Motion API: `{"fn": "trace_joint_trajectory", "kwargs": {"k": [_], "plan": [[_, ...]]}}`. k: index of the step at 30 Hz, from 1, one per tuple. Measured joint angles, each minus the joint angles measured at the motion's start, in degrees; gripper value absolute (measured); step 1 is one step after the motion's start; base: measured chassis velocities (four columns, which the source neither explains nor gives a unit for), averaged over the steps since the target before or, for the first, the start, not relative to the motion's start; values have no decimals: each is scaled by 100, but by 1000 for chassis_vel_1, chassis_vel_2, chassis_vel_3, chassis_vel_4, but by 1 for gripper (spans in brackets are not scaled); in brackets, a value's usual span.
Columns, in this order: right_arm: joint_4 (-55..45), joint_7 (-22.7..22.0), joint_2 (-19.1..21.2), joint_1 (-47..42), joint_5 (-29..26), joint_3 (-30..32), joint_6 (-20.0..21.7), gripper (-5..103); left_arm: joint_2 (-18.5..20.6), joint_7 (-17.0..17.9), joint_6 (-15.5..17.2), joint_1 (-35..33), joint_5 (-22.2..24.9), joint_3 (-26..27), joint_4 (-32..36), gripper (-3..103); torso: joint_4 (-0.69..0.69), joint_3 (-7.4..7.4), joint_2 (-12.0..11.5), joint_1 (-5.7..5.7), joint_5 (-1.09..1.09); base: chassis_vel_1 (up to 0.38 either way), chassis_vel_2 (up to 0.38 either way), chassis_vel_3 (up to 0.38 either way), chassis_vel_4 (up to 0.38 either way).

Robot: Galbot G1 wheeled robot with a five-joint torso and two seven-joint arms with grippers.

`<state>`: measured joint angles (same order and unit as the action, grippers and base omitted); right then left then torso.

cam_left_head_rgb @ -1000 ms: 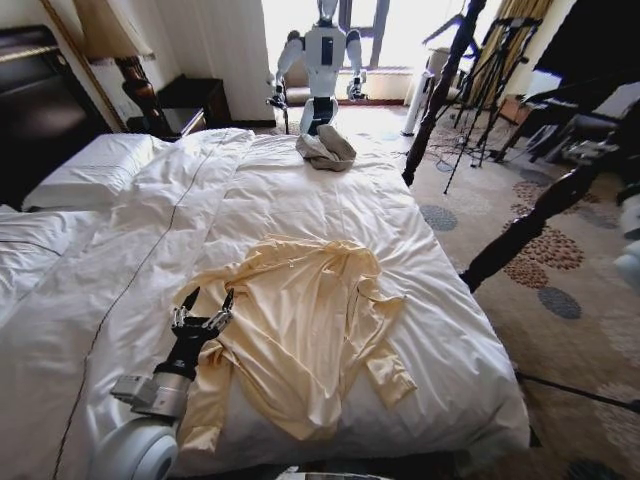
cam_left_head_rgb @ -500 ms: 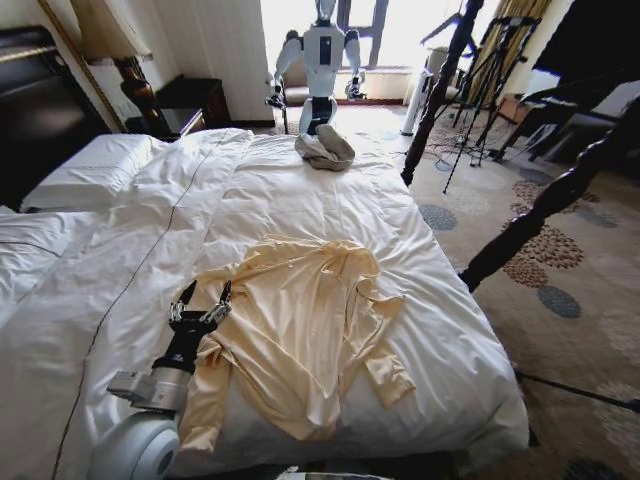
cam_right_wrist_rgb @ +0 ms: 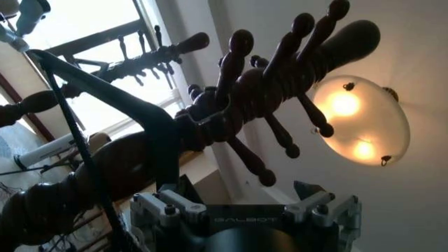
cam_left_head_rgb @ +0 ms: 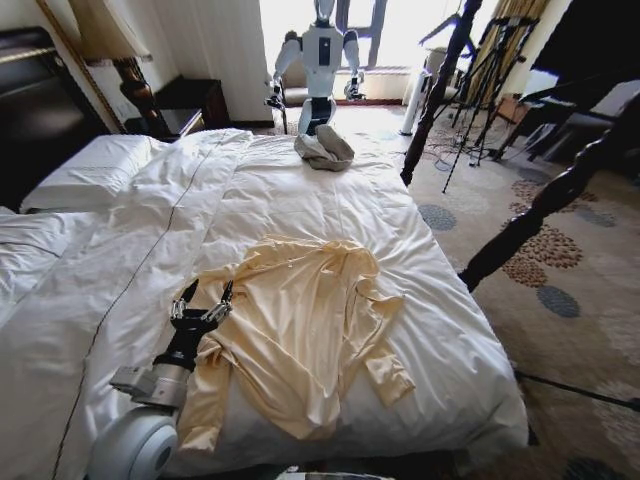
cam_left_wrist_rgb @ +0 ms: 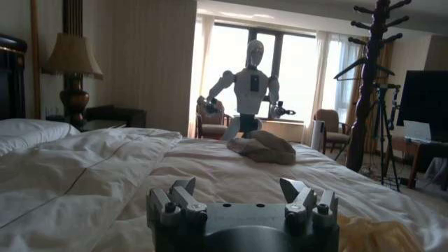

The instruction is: Pick up the clothes from the bed and hang them on the clothes hanger.

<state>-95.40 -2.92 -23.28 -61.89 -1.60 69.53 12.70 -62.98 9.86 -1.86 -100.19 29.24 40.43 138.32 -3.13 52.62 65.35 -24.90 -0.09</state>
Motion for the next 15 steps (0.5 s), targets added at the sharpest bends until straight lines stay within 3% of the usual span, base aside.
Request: {"fn": "trace_joint_trajectory", "kwargs": {"k": [3, 5, 6, 8, 15], "plan": [[245, -59, 66, 513, 52, -641, 4, 100, -10, -1, 1, -13, -20, -12, 13, 82, 4, 1, -1, -2, 8, 0, 0, 0, 0], [573, -173, 141, 1281, 94, -1512, 5, 100, -12, -2, -2, -37, -26, 4, 16, 82, 3, 1, -1, -2, 10, 0, 0, 0, 0], [573, -173, 141, 1281, 94, -1512, 5, 100, -12, -2, -2, -37, -26, 4, 16, 82, 3, 1, -1, -2, 10, 0, 0, 0, 0], [857, -346, 175, 2221, 110, -2478, 4, 100, -24, -3, -8, -52, -23, 42, 18, 82, 0, 1, 0, -2, 4, 0, 0, 0, 0], [1155, -458, 228, 3150, 189, -3454, 63, 100, -81, -7, -18, -74, -37, 54, 18, 82, 3, 1, -1, -2, 3, 0, 0, 0, 0]]}}
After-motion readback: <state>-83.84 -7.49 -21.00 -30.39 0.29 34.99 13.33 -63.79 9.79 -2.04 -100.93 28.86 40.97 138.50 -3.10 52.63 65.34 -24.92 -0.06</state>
